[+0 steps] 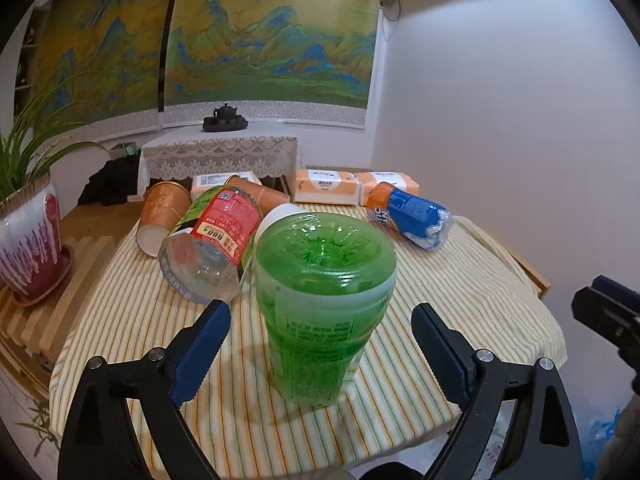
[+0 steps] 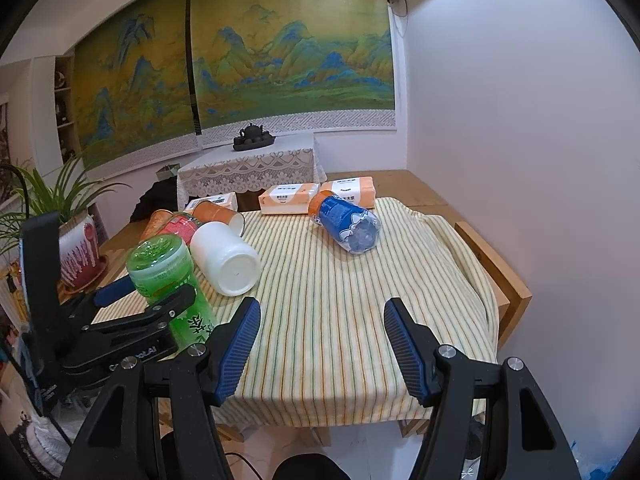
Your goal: Flip cup upside down
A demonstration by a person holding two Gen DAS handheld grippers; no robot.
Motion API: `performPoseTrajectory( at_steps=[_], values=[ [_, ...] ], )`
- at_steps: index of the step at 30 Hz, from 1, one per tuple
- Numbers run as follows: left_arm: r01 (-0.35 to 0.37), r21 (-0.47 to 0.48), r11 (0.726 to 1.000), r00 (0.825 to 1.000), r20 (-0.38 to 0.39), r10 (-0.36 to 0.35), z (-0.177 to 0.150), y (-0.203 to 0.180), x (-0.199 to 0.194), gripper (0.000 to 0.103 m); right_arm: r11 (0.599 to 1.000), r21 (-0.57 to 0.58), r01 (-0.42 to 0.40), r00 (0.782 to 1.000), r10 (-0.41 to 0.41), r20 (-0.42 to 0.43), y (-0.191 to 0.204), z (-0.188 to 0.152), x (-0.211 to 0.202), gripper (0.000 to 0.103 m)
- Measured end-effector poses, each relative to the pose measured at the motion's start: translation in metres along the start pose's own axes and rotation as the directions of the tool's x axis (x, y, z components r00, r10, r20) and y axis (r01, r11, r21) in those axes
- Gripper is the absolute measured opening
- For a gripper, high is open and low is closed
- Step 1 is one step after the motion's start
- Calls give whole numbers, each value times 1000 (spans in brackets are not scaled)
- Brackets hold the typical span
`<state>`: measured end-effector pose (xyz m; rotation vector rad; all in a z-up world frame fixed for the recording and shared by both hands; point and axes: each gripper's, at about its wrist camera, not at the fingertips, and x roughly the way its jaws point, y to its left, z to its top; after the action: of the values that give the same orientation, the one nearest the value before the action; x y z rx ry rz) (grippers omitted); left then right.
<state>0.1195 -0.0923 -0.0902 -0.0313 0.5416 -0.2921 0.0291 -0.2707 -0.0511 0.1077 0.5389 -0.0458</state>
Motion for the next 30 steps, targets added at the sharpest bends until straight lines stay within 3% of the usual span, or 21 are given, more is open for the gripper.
performPoseTrajectory(
  at_steps=[12, 18, 21, 30],
  values=[
    [-41, -52, 998, 996, -75, 37, -20, 25, -43, 96, 999, -30, -37, 999, 36, -37, 15, -14, 10, 78],
    [-114, -51, 992, 993, 26, 116, -27, 35, -89, 100, 998, -4, -58, 998, 58, -8, 27, -21, 12, 79],
    [-150, -59, 987, 984, 85, 155, -27, 39, -111, 100, 998, 11, -63, 998, 63, 25, 30, -21, 8, 82],
    [-220, -69, 973, 959, 168, 228, -22, 40, -148, 102, 999, -44, -11, 994, 16, 110, 51, -21, -5, 92]
  ],
)
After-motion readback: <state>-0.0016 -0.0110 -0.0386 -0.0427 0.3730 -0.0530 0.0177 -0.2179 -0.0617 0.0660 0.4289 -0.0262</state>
